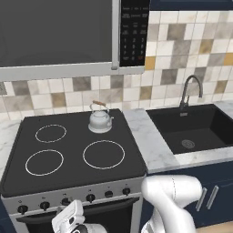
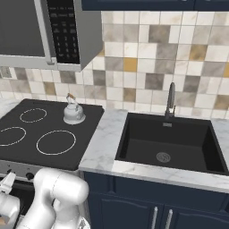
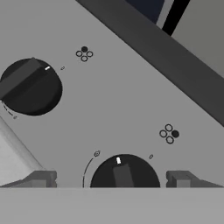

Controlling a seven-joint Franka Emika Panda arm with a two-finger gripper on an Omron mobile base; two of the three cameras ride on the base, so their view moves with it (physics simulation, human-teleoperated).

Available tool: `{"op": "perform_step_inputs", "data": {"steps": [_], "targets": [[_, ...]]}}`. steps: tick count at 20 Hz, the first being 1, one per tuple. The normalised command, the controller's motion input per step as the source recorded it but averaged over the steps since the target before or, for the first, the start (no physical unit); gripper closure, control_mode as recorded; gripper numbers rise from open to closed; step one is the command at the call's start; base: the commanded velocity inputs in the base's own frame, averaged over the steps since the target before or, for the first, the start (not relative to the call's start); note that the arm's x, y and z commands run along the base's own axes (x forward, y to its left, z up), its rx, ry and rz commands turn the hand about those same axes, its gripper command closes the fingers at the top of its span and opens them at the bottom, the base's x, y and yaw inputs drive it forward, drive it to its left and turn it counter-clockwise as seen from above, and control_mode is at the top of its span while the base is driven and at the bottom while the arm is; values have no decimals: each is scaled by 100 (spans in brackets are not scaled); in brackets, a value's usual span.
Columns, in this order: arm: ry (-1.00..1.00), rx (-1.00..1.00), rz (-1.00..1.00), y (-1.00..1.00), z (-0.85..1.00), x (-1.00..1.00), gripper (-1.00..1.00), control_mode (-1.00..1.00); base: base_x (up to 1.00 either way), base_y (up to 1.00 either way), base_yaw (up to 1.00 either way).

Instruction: The kettle is done boiling. Turn off the stove, then wait for 300 timesteps before moving the kettle to the dining table.

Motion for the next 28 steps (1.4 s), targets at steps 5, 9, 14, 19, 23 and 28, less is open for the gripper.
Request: {"op": "perform_step_inputs", "data": {"steps": [5, 9, 14, 19, 23, 28], "targets": [[-3, 0, 0, 1, 0, 12, -100, -100, 0, 0, 0], [0, 0, 0, 0, -3, 13, -100, -100, 0, 0, 0], [0, 0, 0, 0, -9, 17, 100, -100, 0, 0, 0], [0, 0, 0, 0, -4, 1, 100, -100, 0, 0, 0], [0, 0, 0, 0, -1, 0, 100, -100, 0, 0, 0], [0, 1, 0, 0, -1, 0, 100, -100, 0, 0, 0]]}}
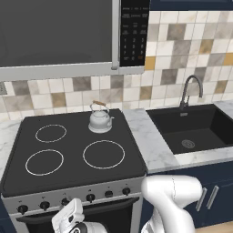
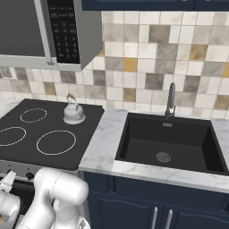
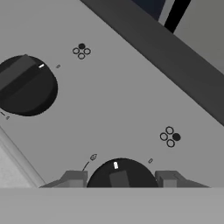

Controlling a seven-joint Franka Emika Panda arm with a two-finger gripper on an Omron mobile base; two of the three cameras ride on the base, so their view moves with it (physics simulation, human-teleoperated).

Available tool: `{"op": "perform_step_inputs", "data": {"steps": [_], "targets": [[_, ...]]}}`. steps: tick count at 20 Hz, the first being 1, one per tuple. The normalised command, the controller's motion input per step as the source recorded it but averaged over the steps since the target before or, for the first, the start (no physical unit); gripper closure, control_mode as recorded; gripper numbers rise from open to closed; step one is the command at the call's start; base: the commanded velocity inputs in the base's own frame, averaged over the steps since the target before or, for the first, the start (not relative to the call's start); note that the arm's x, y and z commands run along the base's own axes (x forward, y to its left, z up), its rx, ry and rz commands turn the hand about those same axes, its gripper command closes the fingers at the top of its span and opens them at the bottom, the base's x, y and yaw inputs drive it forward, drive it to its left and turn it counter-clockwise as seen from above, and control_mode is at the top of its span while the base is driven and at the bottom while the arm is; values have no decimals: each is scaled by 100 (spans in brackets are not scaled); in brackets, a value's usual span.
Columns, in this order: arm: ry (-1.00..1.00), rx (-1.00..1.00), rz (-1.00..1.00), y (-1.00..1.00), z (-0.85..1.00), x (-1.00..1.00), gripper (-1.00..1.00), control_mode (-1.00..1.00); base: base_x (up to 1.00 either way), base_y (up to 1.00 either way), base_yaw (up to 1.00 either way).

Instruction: The kettle is done boiling. Turn off the stove, then wait for 300 timesteps before moving the kettle to the dining table.

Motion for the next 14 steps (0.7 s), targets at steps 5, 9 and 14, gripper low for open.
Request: {"op": "perform_step_inputs", "data": {"steps": [5, 9, 14], "targets": [[-2, 19, 0, -16, -9, 0, 100, -100, 0, 0, 0], [-1, 30, 0, -18, -16, 0, 100, -100, 0, 0, 0], [0, 31, 0, -8, -19, 0, 100, -100, 0, 0, 0]]}}
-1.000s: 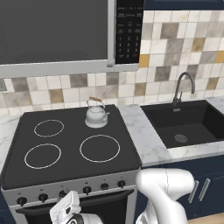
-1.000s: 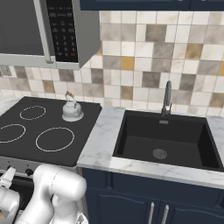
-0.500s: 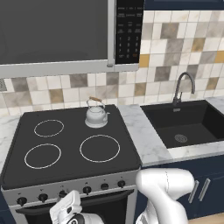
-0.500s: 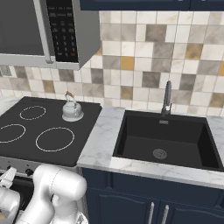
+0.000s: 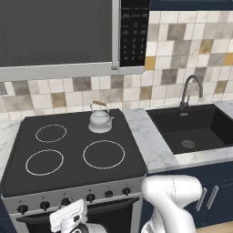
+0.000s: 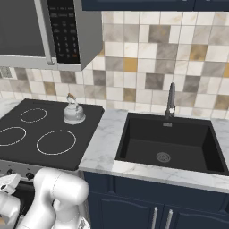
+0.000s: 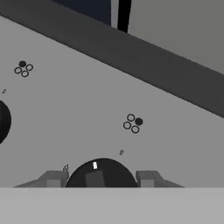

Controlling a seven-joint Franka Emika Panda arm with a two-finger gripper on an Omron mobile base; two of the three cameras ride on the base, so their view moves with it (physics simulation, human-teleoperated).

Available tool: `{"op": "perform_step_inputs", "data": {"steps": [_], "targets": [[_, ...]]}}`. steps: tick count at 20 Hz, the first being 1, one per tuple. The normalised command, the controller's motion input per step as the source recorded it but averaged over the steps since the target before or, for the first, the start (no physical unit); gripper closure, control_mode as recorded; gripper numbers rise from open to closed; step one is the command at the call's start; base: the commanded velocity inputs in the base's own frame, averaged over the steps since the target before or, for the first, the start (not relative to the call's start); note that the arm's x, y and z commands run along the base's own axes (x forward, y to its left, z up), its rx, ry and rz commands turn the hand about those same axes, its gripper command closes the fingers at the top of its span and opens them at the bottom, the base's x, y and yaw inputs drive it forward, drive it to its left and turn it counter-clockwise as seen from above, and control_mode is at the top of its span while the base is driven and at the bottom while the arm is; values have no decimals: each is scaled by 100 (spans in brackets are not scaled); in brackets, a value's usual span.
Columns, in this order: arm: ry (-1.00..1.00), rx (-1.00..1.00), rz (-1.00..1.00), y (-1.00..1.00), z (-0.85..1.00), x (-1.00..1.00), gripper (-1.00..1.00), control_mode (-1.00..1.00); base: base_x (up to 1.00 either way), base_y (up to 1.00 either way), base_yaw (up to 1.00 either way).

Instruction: The kettle is done boiling. Turn off the stove, then wait for 300 timesteps before moving the kettle to the dining table.

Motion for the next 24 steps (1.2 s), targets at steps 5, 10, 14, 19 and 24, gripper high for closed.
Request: {"op": "perform_step_inputs", "data": {"steps": [5, 10, 14, 19, 24], "targets": [[0, 32, 0, -6, -19, 0, 100, -100, 0, 0, 0], [0, 34, 0, -3, -13, 0, 100, -100, 0, 0, 0], [0, 36, 0, -7, -10, 0, 100, -100, 0, 0, 0], [0, 37, 0, -5, -5, 0, 100, -100, 0, 0, 0], [1, 38, 0, -6, -6, 0, 100, -100, 0, 0, 0]]}}
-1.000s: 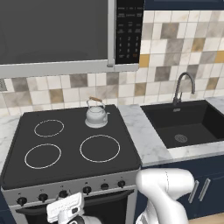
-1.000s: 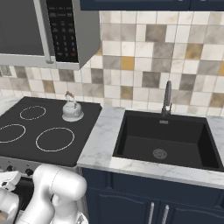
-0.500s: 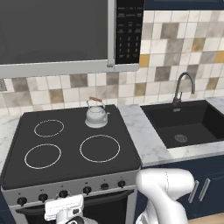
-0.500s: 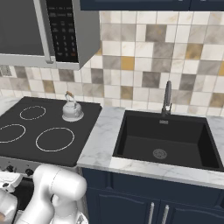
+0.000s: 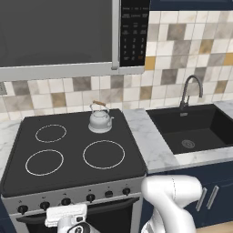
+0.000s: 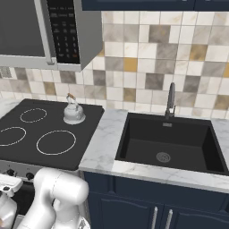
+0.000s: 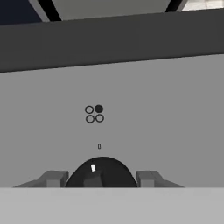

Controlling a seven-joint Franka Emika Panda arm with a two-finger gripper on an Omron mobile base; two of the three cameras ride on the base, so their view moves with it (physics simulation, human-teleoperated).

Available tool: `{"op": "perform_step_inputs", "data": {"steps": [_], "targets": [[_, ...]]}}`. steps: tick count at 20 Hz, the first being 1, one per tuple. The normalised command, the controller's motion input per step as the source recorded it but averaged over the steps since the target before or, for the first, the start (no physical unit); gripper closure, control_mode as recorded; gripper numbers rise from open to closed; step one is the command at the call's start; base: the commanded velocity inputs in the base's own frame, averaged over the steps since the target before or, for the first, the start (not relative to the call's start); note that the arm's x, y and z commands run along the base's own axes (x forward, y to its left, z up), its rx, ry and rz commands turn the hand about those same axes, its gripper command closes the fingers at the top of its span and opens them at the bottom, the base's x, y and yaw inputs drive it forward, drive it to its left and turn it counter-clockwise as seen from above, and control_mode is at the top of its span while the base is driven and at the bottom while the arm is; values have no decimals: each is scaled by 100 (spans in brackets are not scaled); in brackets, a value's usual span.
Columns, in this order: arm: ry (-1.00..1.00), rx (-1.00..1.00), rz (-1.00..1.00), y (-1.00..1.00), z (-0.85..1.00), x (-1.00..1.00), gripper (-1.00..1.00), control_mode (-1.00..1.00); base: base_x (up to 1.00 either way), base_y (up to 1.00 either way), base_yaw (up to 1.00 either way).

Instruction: The kettle is done boiling. Turn off the stove, then wait for 300 timesteps before moving the kettle to the dining table.

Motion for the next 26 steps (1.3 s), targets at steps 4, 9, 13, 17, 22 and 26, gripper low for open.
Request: {"op": "perform_step_inputs", "data": {"steps": [4, 9, 13, 17, 22, 26], "targets": [[4, 41, 0, -8, -12, 0, 100, -100, 0, 0, 0], [9, 46, 0, -9, -8, 0, 100, -100, 0, 0, 0], [10, 45, 0, -8, -14, 0, 100, -100, 0, 0, 0], [12, 43, 0, -8, -23, 0, 100, -100, 0, 0, 0], [13, 39, 0, -4, -28, -4, 100, -100, 0, 0, 0], [11, 40, 0, -7, -31, -10, 100, -100, 0, 0, 0]]}}
